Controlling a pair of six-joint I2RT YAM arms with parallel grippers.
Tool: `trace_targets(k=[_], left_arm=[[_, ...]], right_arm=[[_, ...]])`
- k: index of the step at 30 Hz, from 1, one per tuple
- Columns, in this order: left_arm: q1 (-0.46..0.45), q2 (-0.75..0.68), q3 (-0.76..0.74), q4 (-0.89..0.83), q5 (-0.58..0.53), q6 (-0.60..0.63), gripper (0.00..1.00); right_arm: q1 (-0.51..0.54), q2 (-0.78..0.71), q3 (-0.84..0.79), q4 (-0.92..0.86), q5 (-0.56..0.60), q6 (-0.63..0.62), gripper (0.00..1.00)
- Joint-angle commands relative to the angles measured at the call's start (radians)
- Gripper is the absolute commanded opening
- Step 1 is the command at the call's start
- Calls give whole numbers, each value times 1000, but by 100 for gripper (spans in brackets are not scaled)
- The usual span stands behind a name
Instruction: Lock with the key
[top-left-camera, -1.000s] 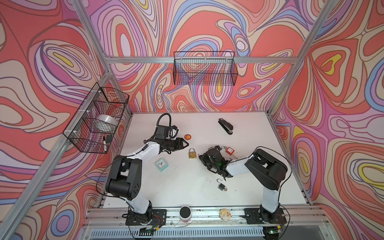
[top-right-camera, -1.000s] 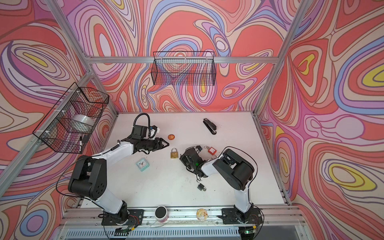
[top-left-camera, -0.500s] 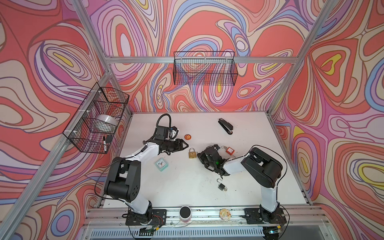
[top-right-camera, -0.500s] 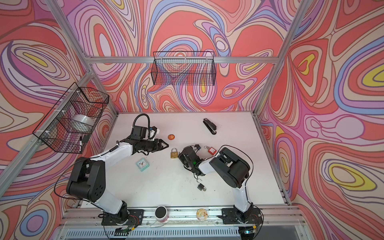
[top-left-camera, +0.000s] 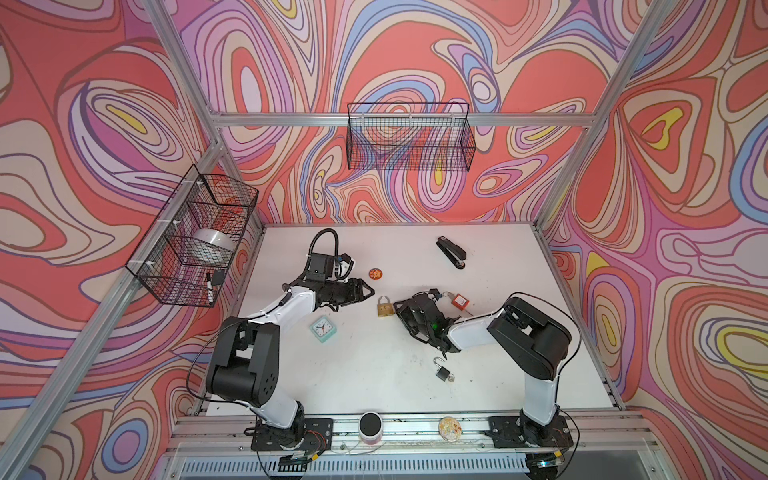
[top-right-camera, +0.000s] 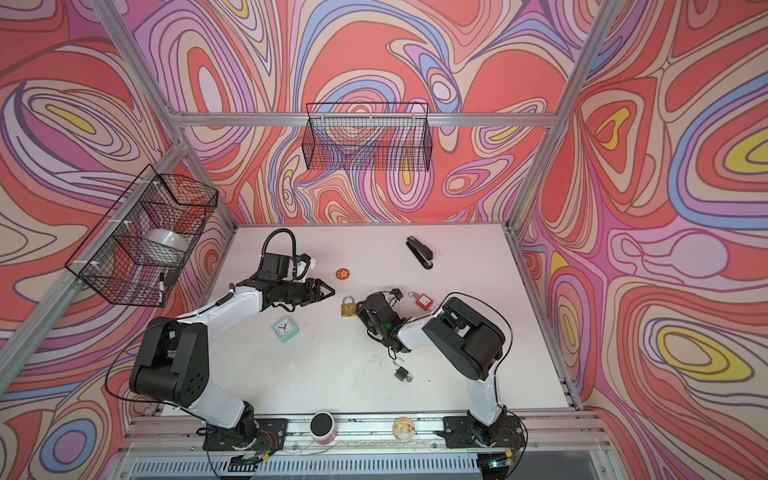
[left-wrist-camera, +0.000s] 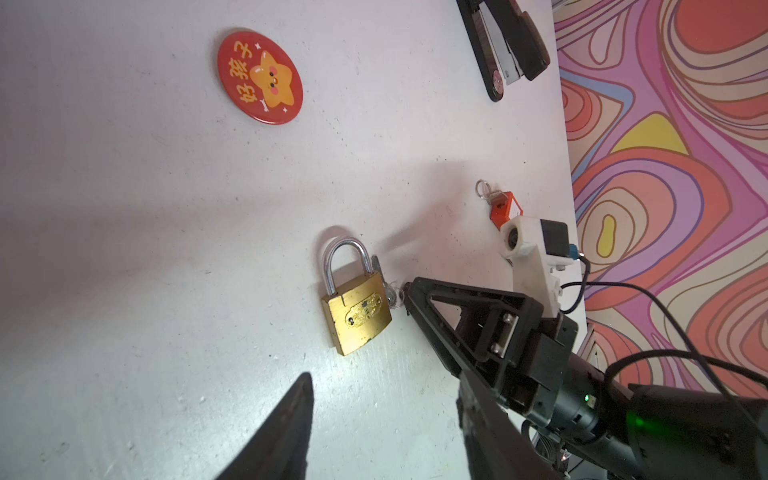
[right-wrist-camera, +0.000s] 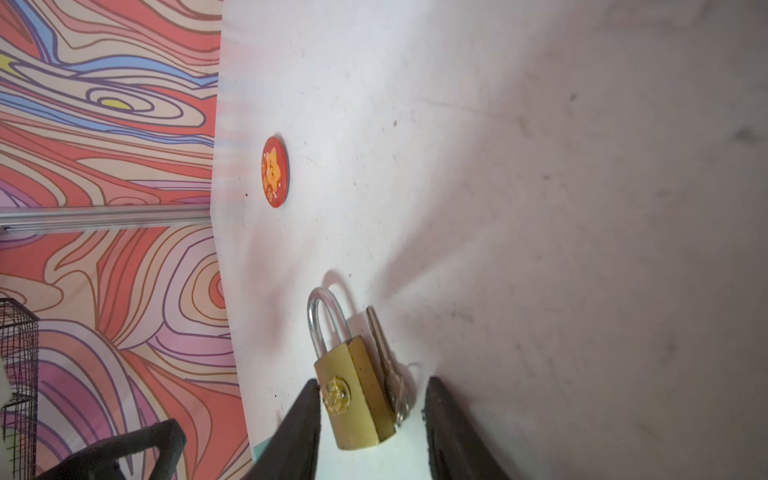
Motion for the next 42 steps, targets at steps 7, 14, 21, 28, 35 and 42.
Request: trace_targets(k=[7, 14, 21, 28, 35, 42], left_arm=[[3, -53, 16, -61, -9, 16, 57], [3, -74, 19, -66, -8, 22, 58], [2, -85, 7, -57, -4, 2, 58], [-7, -99, -22, -40, -3, -8, 58], [-18, -89, -16, -52, 0, 7, 58], [-48, -72, -5, -43, -6, -1, 58]], right_arm=[[5, -97, -20, -129, 28, -123, 53], [-27, -303, 105, -533, -14, -592, 55], [-27, -404, 208, -1041, -44, -890, 56], [-24, -450, 163, -1279, -125, -791, 57], [9, -584, 32, -1293, -183, -683, 61], [30, -621, -67, -1219, -236, -635, 65]])
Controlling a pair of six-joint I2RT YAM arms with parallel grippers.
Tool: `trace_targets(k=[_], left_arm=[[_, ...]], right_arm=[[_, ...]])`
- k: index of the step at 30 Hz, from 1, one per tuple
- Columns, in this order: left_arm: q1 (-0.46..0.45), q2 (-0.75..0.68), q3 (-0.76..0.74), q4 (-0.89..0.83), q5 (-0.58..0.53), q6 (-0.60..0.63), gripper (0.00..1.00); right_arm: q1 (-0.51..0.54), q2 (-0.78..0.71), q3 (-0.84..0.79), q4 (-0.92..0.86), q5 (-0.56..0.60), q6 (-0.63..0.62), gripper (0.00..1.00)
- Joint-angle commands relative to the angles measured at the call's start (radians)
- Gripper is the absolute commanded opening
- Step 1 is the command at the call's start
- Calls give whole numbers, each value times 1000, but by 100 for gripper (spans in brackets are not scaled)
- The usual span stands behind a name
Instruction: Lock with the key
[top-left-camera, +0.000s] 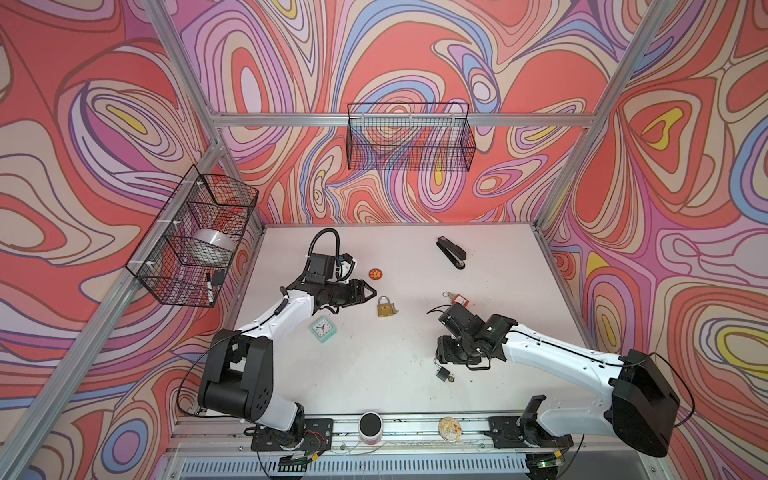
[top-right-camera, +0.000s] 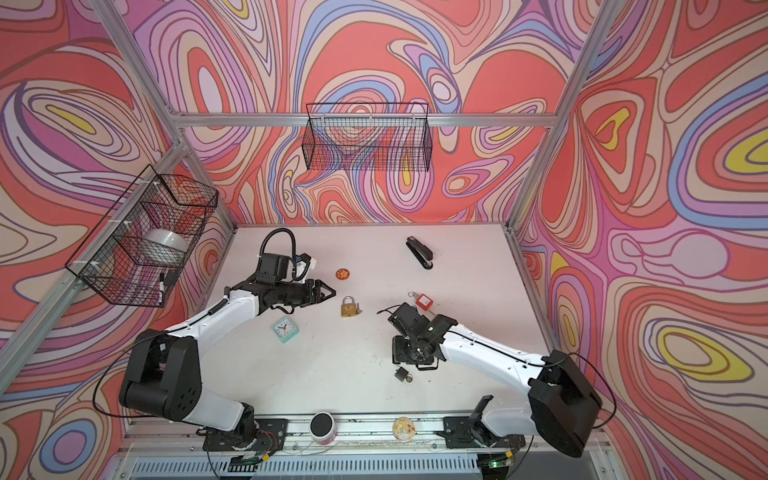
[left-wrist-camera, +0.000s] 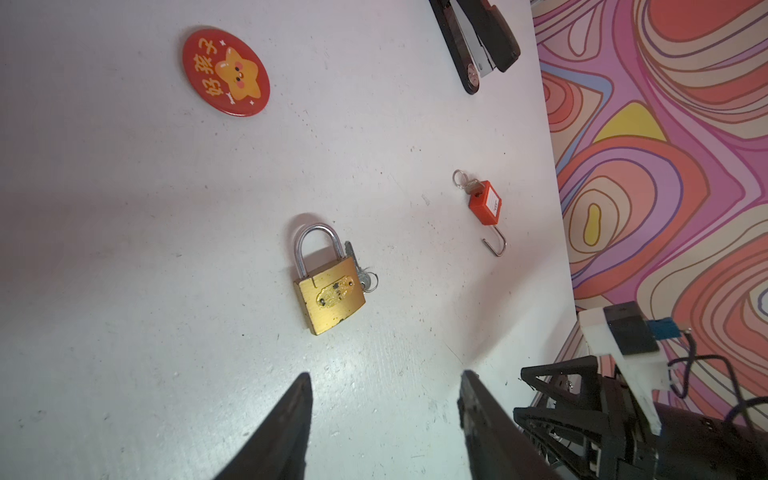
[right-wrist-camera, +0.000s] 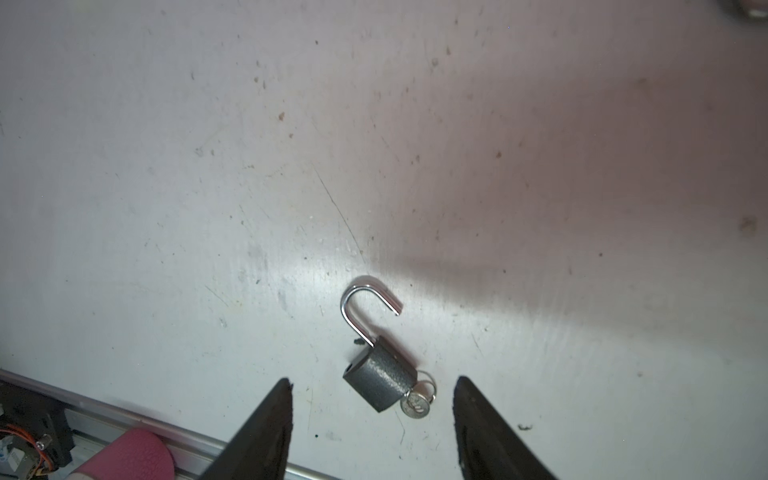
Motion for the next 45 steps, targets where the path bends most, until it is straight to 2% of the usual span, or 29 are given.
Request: trace_targets(k=[1, 5, 14, 21, 26, 37, 41, 45], left_arm=[[-17, 7, 6, -1, -4, 4, 58], [-28, 4, 2, 3, -8, -3, 58], [-38, -4, -4, -2, -14, -5, 58], [-38, -1, -6, -1, -10, -2, 58], [-41, -4, -16, 1, -9, -3, 58], [-46, -19, -20, -10, 2, -6, 59], [-76, -8, 4, -25, 67, 36, 59], [-103, -4, -12, -14, 131, 8, 59]], right_arm=[[20, 8, -22, 31, -36, 19, 65], [41, 55, -39, 69, -77, -26, 65], [76, 144, -15, 79, -52, -55, 64], [145, 193, -3, 78, -56, -22, 57], [180, 247, 34, 20, -4, -10, 53], [180, 266, 50, -40, 61, 8, 36], [180, 242, 53, -39, 68, -24, 25], [181, 201, 59, -34, 87, -41, 21]])
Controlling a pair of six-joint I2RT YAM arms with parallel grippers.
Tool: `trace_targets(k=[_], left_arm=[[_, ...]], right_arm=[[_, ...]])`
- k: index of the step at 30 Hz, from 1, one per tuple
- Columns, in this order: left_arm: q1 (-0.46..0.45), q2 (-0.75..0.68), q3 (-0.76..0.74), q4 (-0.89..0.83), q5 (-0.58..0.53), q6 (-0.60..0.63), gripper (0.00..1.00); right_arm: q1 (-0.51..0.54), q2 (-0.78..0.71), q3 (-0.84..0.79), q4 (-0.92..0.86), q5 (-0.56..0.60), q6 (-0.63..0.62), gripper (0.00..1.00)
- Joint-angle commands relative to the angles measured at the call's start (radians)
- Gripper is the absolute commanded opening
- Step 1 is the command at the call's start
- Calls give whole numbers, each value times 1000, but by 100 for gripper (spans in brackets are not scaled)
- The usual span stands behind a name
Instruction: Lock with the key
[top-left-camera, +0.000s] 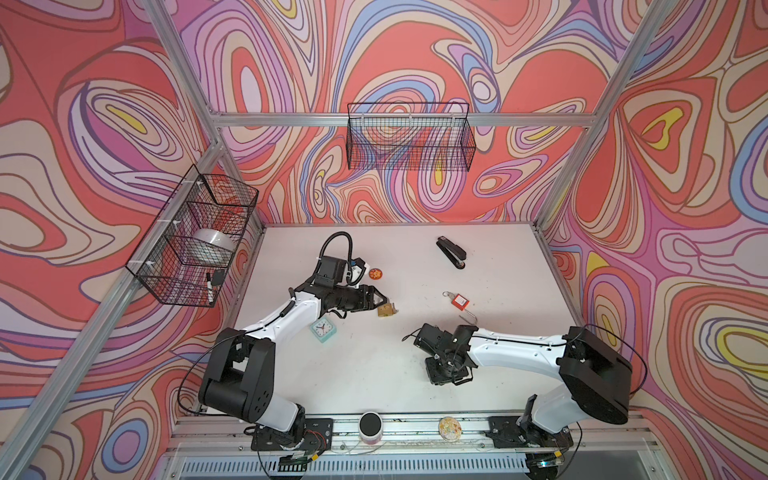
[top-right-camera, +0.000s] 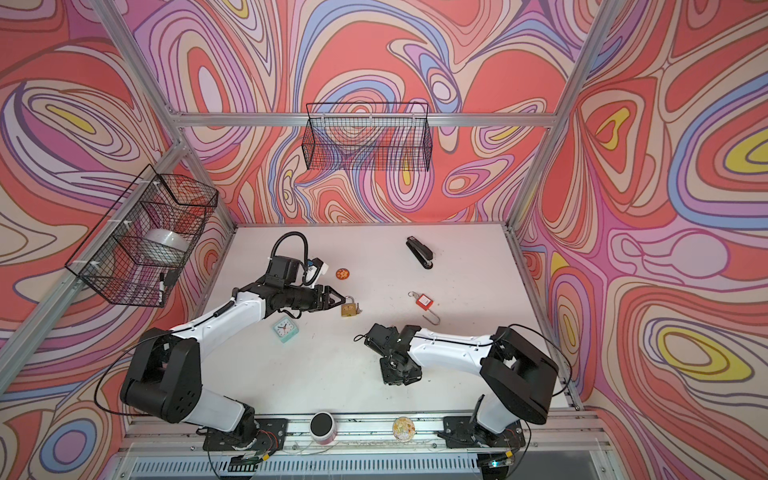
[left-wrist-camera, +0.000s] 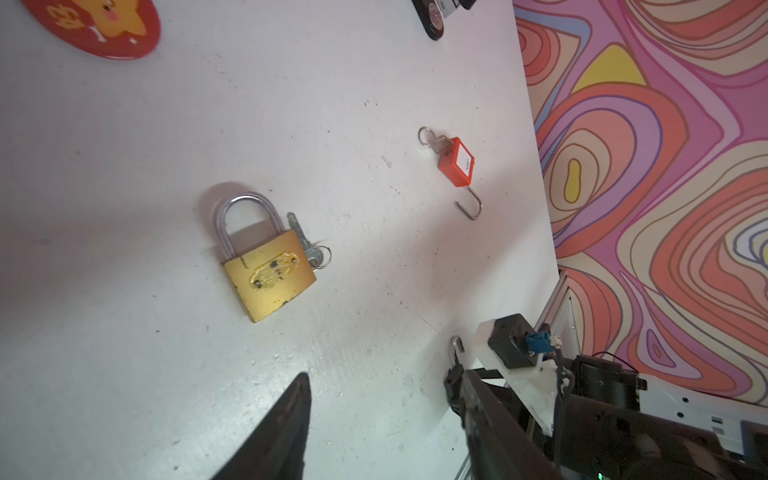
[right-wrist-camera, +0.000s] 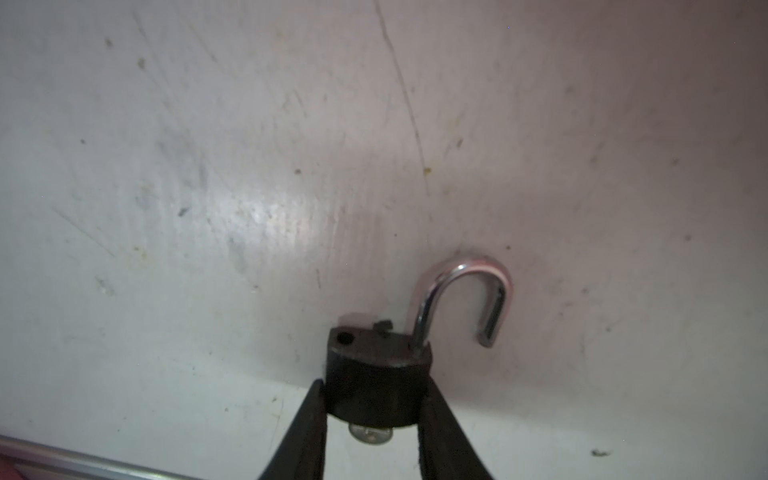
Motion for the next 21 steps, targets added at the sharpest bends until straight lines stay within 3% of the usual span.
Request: trace_targets(k=[1, 7, 12, 21], left_arm=[[-21, -7, -8, -4, 76, -8, 59], [-49, -22, -50, 70, 182, -91, 59], [-48, -35, -97, 160, 226, -175, 56], [-49, -49, -99, 196, 301, -227, 54]], right_arm=[[3, -52, 8, -6, 43, -30, 21], [-11, -104, 69, 57, 77, -151, 21], [-100, -39, 183, 121, -10, -250, 21], [-121, 89, 395, 112, -145, -434, 20]])
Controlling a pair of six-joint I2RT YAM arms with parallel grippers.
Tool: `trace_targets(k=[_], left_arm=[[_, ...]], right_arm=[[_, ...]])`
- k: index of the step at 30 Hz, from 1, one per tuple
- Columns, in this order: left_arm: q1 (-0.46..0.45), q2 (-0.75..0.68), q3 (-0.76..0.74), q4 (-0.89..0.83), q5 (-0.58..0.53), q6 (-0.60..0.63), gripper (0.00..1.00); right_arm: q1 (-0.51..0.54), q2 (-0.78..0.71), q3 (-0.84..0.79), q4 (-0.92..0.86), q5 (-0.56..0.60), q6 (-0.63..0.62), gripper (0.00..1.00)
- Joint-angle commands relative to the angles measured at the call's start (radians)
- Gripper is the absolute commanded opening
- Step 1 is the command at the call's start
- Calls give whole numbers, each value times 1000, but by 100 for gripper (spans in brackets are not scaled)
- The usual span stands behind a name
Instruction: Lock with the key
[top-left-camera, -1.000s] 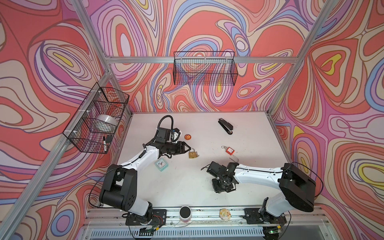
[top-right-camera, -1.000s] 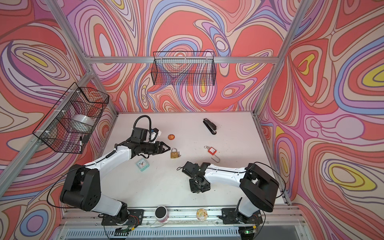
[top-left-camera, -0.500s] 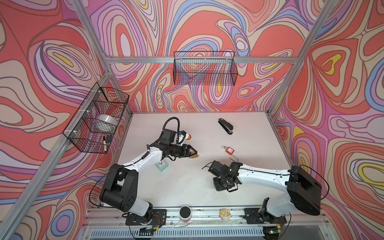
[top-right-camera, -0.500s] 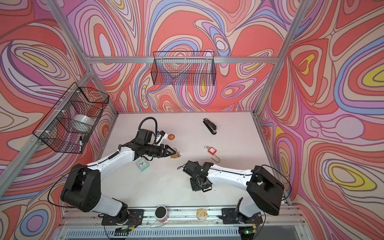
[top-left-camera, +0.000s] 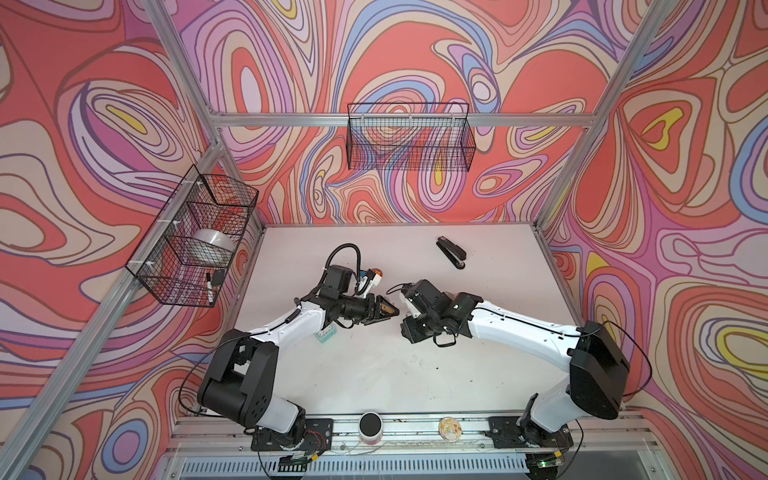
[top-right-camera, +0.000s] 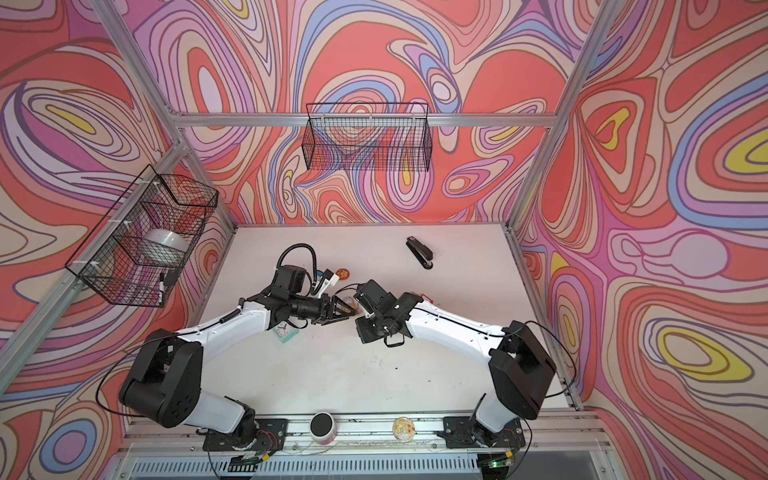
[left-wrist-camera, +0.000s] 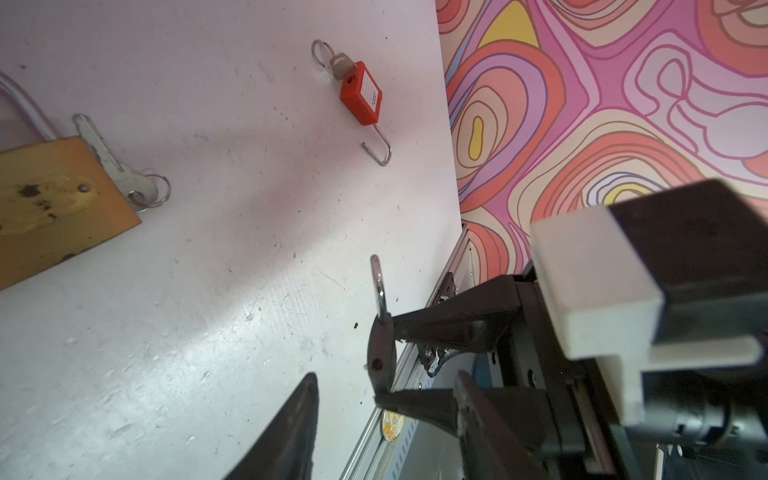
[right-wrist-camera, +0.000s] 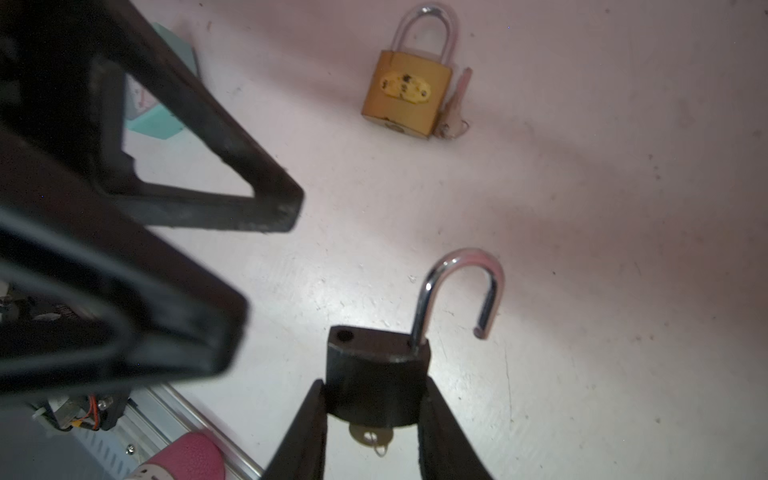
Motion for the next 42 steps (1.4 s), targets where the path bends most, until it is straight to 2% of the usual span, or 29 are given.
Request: trace_targets(k=[1, 5, 8, 13, 25, 36, 42], left_arm=[[-1, -37, 10, 27, 47, -21, 54], [-2, -49, 17, -3, 42, -11, 53], [-2, -60, 21, -50, -3, 20, 53], [-2, -48, 38, -83, -27, 33, 57], [-1, -25, 56, -94, -32, 33, 54], [-2, -22, 53, -99, -11, 34, 36], [-2, -27, 56, -105, -13, 38, 29]], right_arm=[[-11, 39, 51, -11, -63, -100, 20], [-20, 52, 84, -15, -91, -125, 20], [-25, 52, 99, -21, -86, -130, 20], [-26, 30, 88, -7, -76, -127, 19], [-30, -2, 69, 17, -107, -129, 18], [-29, 14, 90, 50, -92, -162, 19], [-30, 45, 132, 38, -88, -184, 18]])
